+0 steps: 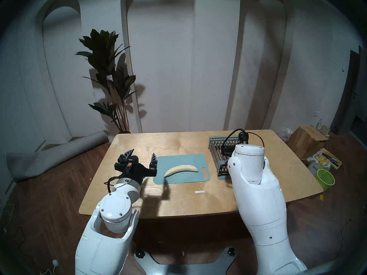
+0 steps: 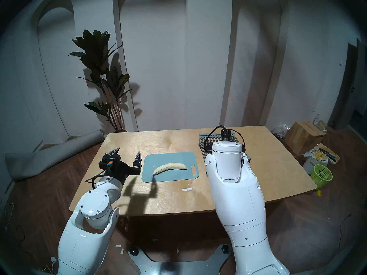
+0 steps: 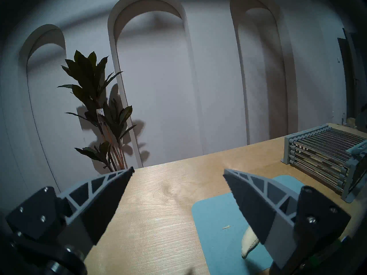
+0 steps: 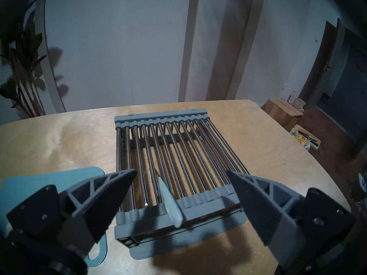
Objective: Cut the banana into four pieces on the cutting board
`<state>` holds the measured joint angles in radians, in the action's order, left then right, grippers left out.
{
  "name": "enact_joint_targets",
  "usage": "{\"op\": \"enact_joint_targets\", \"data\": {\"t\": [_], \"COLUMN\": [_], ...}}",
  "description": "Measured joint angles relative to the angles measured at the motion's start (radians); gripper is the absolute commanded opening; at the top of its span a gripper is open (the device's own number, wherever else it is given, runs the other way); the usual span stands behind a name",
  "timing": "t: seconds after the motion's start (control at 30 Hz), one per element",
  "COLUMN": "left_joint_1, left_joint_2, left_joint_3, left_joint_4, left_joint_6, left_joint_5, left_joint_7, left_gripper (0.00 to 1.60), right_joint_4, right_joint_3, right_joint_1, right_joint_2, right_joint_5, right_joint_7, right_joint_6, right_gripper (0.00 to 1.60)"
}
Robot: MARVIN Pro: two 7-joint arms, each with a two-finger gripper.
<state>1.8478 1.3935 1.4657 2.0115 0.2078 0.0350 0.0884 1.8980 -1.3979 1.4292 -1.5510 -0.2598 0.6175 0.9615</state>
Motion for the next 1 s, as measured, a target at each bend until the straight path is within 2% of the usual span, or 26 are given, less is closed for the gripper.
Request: {"op": "enact_joint_targets", "data": {"t": [0.37,1.0], "left_joint_1": [0.000,0.000], "left_joint_2": [0.000,0.000], "left_joint_3": [0.000,0.000], "left_joint_4": [0.000,0.000], "left_joint_6": [0.000,0.000], "left_joint_5": [0.000,0.000], "left_joint_7": [0.000,0.000], "left_gripper": [1.60,1.60], "right_joint_4": [-0.015,-0.069], "right_joint_3": [-0.013,-0.045], "right_joint_1": [0.030,0.030], "right_joint_2": [-0.032,-0.038], "right_joint_5": [-0.029,-0.065], "right_joint_7": [0.005,-0.006], "right_joint_6": [-0.005,-0.052], "right_gripper": [1.60,1.60]}}
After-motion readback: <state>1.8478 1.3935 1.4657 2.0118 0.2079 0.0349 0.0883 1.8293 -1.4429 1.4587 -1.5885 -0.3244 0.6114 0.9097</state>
